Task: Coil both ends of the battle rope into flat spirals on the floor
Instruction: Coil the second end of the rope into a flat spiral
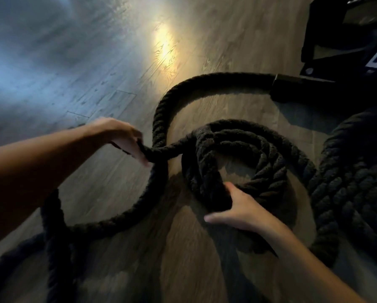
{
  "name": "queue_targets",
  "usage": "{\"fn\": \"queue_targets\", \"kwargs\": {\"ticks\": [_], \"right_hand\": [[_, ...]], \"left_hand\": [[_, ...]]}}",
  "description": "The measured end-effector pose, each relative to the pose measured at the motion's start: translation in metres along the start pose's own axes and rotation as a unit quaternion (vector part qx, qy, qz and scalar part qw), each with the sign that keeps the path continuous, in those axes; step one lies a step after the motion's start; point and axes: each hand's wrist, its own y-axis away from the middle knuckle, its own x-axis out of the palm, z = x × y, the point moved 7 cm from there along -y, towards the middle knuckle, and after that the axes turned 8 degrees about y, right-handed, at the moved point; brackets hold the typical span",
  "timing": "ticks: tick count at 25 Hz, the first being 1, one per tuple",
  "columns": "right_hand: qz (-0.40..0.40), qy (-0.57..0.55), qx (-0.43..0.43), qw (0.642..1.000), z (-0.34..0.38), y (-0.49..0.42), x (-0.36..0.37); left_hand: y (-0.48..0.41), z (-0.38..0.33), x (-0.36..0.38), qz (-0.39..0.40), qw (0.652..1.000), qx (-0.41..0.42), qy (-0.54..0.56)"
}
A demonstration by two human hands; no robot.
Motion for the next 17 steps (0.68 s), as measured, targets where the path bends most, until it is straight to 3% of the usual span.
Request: {"fn": "queue_targets", "kwargs": {"ticks": [3,4,6,7,9,11,14,17], "right_hand": [[-0.186,-0.096,-0.056,0.976,0.044,-0.005,-0.019],[-0.190,-0.113,-0.069,0.973,0.048,-0.004,-0.014],[-0.113,-0.110,-0.097,0.983,0.039,0.006,0.016],[-0.045,-0.092,-0.108,0.989,0.025,0.016,0.039],[0.096,0.006,-0.121,0.988,-0.010,0.045,0.089],[0.146,0.115,-0.115,0.976,-0.045,0.067,0.119],[0.054,0.130,-0.112,0.984,-0.050,0.068,0.111],[-0.094,0.148,-0.191,0.966,-0.009,0.065,0.091]], "left_hand": [[-0.020,-0.045,0.021,-0.084,0.992,0.049,-0.084],[-0.021,-0.058,0.030,-0.123,0.983,0.058,-0.122],[-0.022,-0.056,0.034,-0.156,0.974,0.056,-0.152],[-0.024,-0.042,0.035,-0.130,0.982,0.050,-0.130],[-0.029,-0.007,0.052,-0.005,0.997,0.016,-0.069],[-0.021,0.015,0.088,0.116,0.993,-0.011,0.005],[-0.003,0.026,0.122,0.181,0.978,-0.044,0.089],[-0.005,0.014,0.132,0.224,0.975,-0.007,-0.004]]}}
